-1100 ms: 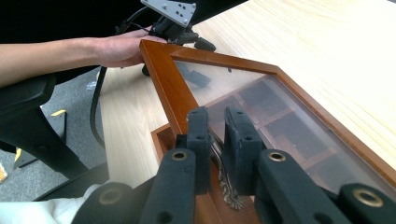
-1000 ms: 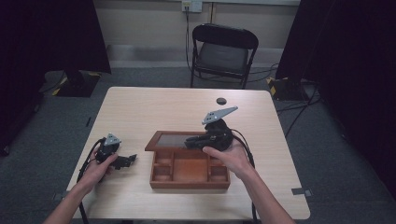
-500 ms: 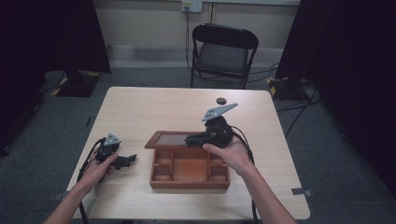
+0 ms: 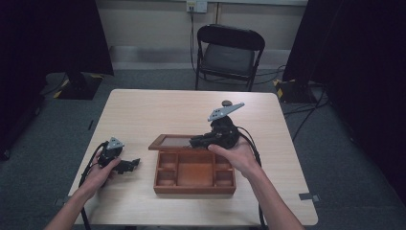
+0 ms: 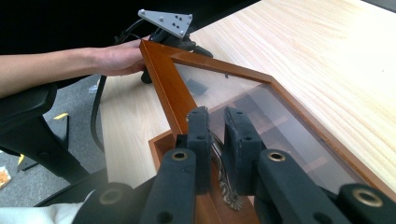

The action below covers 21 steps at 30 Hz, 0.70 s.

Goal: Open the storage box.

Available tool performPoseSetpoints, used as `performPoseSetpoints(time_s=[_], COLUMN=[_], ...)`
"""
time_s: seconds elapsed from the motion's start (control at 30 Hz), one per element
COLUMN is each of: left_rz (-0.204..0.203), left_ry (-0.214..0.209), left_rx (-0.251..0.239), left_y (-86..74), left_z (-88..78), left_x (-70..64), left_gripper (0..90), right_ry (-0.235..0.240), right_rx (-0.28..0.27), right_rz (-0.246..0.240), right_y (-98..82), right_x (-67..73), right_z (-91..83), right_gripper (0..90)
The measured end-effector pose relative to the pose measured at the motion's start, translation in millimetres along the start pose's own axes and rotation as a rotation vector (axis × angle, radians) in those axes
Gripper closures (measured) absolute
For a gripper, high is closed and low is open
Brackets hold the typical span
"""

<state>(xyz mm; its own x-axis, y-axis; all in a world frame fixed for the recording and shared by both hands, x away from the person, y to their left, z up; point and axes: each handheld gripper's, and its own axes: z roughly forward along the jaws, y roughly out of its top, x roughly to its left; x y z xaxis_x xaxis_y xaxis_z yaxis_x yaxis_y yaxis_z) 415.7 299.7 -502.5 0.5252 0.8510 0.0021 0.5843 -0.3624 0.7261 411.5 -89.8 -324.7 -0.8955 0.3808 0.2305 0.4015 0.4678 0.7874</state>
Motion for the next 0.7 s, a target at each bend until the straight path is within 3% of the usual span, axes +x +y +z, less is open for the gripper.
performPoseSetpoints(time_s=[0.7], left_rz=[0.000], left_ry=[0.000], left_rx=[0.000], left_y=[0.0], left_z=[0.0], left_x=[0.0], left_gripper=[6.0], right_ry=[0.023], right_rx=[-0.006], right_rz=[0.010], right_y=[3.7], right_x=[-6.0], right_z=[-1.0], right_gripper=[81.4])
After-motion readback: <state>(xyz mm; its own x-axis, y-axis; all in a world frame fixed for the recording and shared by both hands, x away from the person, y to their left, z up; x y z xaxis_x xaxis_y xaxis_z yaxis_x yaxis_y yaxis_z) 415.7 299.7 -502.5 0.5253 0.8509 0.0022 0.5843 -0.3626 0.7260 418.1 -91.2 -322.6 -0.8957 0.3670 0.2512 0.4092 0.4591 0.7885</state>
